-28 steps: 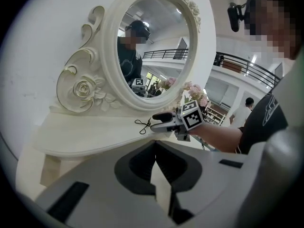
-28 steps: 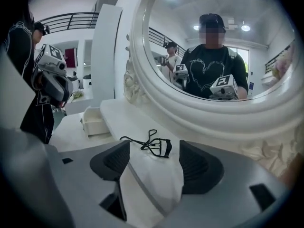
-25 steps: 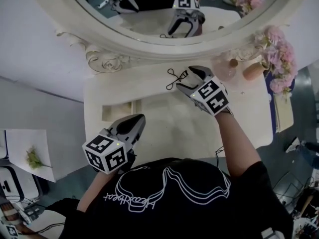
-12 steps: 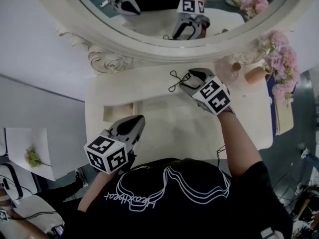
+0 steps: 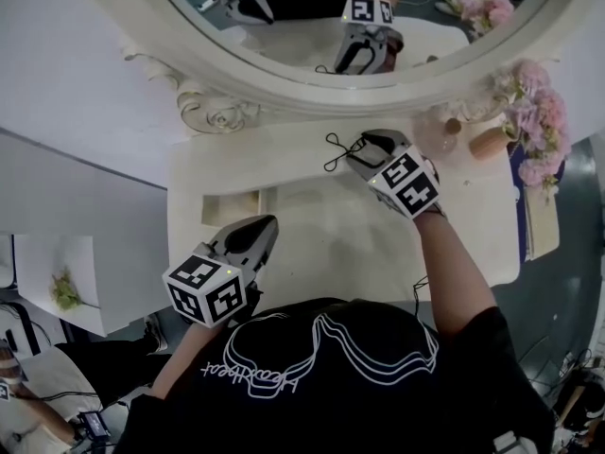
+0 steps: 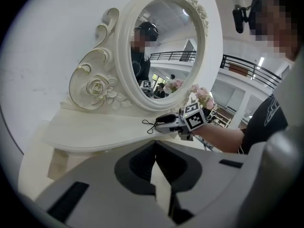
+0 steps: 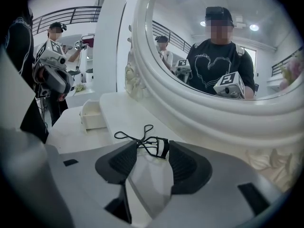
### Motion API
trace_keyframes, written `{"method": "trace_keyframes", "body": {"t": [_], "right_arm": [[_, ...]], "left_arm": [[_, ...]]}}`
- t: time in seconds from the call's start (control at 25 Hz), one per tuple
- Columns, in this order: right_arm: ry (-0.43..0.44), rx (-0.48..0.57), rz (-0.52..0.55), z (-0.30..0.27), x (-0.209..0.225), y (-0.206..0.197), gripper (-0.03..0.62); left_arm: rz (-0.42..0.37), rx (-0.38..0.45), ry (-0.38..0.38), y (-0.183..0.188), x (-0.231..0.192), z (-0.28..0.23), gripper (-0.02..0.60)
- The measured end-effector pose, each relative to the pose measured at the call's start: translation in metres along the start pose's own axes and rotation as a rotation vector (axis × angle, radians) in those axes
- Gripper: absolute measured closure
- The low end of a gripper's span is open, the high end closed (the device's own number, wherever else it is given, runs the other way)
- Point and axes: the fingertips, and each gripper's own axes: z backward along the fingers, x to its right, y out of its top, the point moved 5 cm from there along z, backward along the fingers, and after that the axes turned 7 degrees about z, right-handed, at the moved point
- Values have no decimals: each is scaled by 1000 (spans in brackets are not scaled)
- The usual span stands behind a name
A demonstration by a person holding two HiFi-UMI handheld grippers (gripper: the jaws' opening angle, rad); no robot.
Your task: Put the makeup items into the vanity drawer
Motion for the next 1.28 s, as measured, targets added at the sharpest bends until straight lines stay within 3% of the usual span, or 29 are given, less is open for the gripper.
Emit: {"method": "trace_keyframes", "body": {"t": [0.56, 1.08, 1.28], "right_arm": [[-19, 75, -3, 27, -21, 22, 379], [38, 207, 91, 43, -85, 87, 379], [82, 256, 76, 33, -114, 114, 379]], "left_arm": [[21, 62, 29, -11, 9, 26, 577], [40, 133, 77, -22, 4, 69, 577], [57, 169, 107, -25, -6, 92, 577]]}}
